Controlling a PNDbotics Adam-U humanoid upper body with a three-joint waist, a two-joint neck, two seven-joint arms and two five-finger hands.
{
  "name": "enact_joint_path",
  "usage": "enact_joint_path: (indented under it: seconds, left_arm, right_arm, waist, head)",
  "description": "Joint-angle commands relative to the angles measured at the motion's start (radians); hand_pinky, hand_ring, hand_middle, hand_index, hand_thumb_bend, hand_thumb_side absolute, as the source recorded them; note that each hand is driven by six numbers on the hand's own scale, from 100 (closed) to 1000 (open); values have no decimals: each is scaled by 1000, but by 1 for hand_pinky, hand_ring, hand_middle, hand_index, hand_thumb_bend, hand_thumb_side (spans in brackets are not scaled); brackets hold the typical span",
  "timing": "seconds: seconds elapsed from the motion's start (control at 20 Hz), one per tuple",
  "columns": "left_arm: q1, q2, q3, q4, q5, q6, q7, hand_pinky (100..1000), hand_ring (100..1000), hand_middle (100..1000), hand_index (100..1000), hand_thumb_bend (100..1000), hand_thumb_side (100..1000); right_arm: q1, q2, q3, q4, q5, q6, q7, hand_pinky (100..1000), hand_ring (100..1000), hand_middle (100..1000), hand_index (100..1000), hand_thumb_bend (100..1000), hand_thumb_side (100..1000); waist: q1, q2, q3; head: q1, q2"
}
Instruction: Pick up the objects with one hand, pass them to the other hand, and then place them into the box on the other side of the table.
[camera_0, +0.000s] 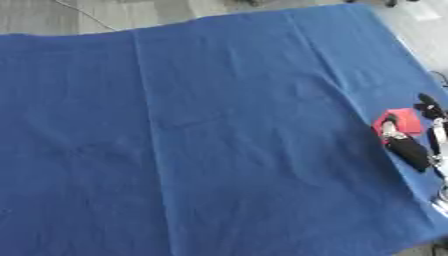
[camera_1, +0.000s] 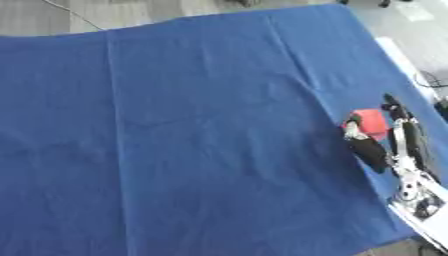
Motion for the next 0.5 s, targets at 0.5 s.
enact_joint_path:
  seconds: [0.5]
  left_arm:
    - [-4,22,15,-17,2,-1,2,913,761,700,803,100,814]
  right_arm:
    - [9,-26,-14,-9,5,128,-105,1000,942,885,1000,100,576]
  waist:
    - [-2,-27,-7]
  head:
    - [0,-6]
